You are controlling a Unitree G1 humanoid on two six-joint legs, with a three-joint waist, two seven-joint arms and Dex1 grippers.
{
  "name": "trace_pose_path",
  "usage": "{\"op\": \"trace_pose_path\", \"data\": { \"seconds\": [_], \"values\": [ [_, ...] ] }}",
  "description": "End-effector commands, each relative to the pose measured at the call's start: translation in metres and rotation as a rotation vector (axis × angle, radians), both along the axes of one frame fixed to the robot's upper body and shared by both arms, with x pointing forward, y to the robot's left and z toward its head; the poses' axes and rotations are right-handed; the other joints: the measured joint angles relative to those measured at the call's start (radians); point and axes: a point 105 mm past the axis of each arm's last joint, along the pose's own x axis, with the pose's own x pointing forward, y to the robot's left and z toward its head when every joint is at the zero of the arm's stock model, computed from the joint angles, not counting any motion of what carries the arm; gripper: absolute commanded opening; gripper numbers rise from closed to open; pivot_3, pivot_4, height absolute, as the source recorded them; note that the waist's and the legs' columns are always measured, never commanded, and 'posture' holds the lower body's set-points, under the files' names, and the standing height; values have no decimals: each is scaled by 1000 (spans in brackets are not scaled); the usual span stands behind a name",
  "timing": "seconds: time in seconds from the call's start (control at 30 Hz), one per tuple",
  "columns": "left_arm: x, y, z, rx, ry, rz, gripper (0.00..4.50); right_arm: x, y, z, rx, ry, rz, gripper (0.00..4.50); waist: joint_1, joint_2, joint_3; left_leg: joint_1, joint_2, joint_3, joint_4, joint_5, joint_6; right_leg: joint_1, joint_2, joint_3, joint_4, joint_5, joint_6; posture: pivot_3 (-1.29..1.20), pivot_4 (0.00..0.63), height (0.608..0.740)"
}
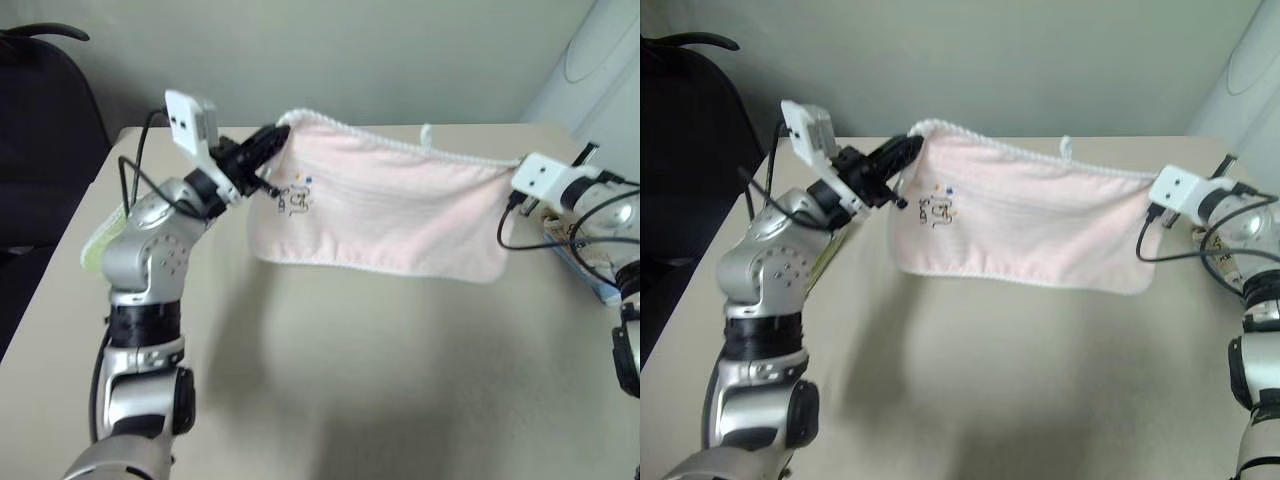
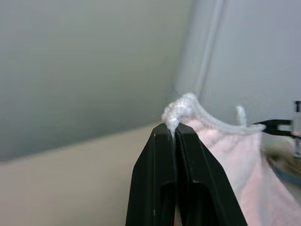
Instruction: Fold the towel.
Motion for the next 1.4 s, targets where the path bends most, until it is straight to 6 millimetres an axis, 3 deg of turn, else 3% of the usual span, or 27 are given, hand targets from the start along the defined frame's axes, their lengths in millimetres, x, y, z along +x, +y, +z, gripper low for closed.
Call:
{"op": "trace_pose_path", "data": {
  "seconds": [0.03, 0.17, 0.3, 0.4, 0.57, 0.63, 0.7, 0.8, 0.93, 1.2, 1.4],
  "values": [
    [-12, 16, 44, -53, -158, -2, 41, -13, -19, 50, 36, -124, -29, 0, 1, 0, 0, -1, 0, 0, -1, 1, 0, -1, 0, 0, 0, 0, 0, 0, 150, 740],
    [-38, 25, 41, -7, -169, -72, 41, -33, -22, 69, 110, -119, 67, 0, 0, 0, 0, -1, 0, 0, -2, 1, 0, -1, 0, 0, 0, 0, 0, 0, 150, 740],
    [-70, 22, 11, 73, -100, -176, 41, -54, -15, 50, 141, 18, 206, 0, 2, 0, 0, -1, 0, 1, -3, 2, 0, 0, 0, 0, 0, 0, 0, 0, 150, 740],
    [-102, 16, -51, 205, 89, -247, 41, -79, -12, -10, 163, 291, 288, 0, 6, -1, 0, 0, 0, 1, -3, 2, -1, 1, 0, 0, -1, 0, 0, 0, 150, 740],
    [-142, 8, -123, 343, 319, -288, 41, -126, -7, -94, 164, 651, 329, 0, 16, -2, 0, 3, 0, 2, -1, 3, -1, 5, 1, 0, 0, 0, 1, 0, 150, 740],
    [-154, 6, -139, 361, 377, -296, 41, -139, -5, -110, 169, 720, 332, 0, 17, -2, 0, 8, 0, 4, -2, 1, 0, 10, 1, 1, -2, -1, 1, 0, 150, 740],
    [-166, 6, -156, 352, 449, -307, 41, -142, -7, -113, 170, 742, 319, 0, 14, -2, 0, 10, 0, 5, -2, 1, 0, 11, 1, 3, -1, -1, 2, 0, 150, 740],
    [-177, 9, -168, 324, 513, -300, 41, -140, -9, -109, 164, 752, 317, 0, 9, -2, 0, 16, 0, 7, -3, -3, 2, 16, 2, 4, -1, -2, 2, 0, 150, 740],
    [-180, 12, -170, 300, 532, -294, 41, -135, -6, -102, 139, 761, 342, 0, 9, -2, 0, 21, 1, 7, -4, -10, 10, 20, 3, 4, -1, -3, 1, 0, 150, 740],
    [-119, 56, -152, 34, 483, 10, 41, -64, 22, -78, 60, 588, 321, 0, 4, 0, -1, 24, 2, 5, -3, -10, 11, 22, 4, 2, 1, -3, 1, 0, 150, 740],
    [-93, 63, -166, 43, 510, 130, 41, -15, 50, -82, -29, 536, 271, 0, 1, 1, 0, 21, 2, 5, -4, -3, 0, 18, 2, 2, 1, -3, 0, 0, 150, 740]
  ]
}}
